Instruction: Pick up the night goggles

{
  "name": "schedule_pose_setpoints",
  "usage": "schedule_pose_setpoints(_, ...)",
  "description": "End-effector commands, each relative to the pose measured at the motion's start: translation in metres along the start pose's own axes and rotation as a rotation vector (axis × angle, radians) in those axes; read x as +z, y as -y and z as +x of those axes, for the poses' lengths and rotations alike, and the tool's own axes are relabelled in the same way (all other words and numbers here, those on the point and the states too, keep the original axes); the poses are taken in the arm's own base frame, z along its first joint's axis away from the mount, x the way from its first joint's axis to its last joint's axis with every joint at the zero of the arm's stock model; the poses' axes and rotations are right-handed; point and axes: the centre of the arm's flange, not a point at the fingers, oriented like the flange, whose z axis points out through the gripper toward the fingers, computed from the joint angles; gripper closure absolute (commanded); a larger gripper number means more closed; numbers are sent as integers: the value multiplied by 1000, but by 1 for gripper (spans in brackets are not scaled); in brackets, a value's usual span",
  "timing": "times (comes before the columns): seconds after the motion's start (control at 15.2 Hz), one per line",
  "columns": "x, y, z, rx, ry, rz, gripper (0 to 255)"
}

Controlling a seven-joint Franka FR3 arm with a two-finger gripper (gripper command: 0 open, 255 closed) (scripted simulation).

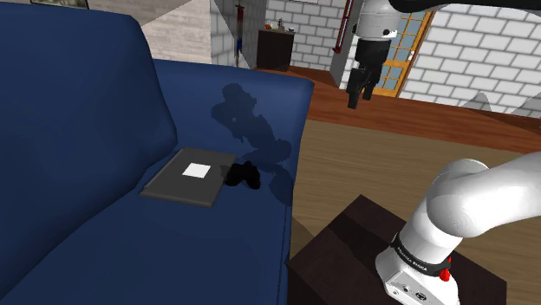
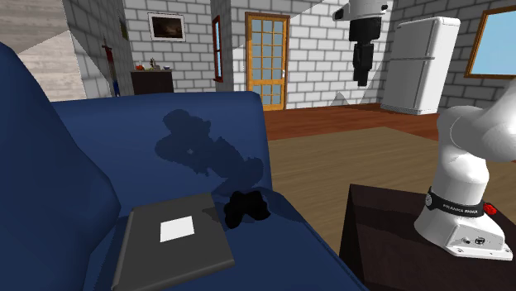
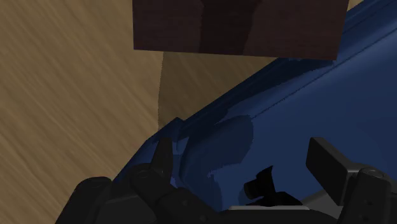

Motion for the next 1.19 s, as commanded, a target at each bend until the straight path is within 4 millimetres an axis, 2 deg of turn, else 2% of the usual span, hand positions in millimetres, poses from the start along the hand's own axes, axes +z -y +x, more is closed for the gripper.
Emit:
schedule_pose_setpoints(0.0,0,0,0,0,0,0,0)
schedule_pose_setpoints(1.12,149,53,153,-180,-33,17,0)
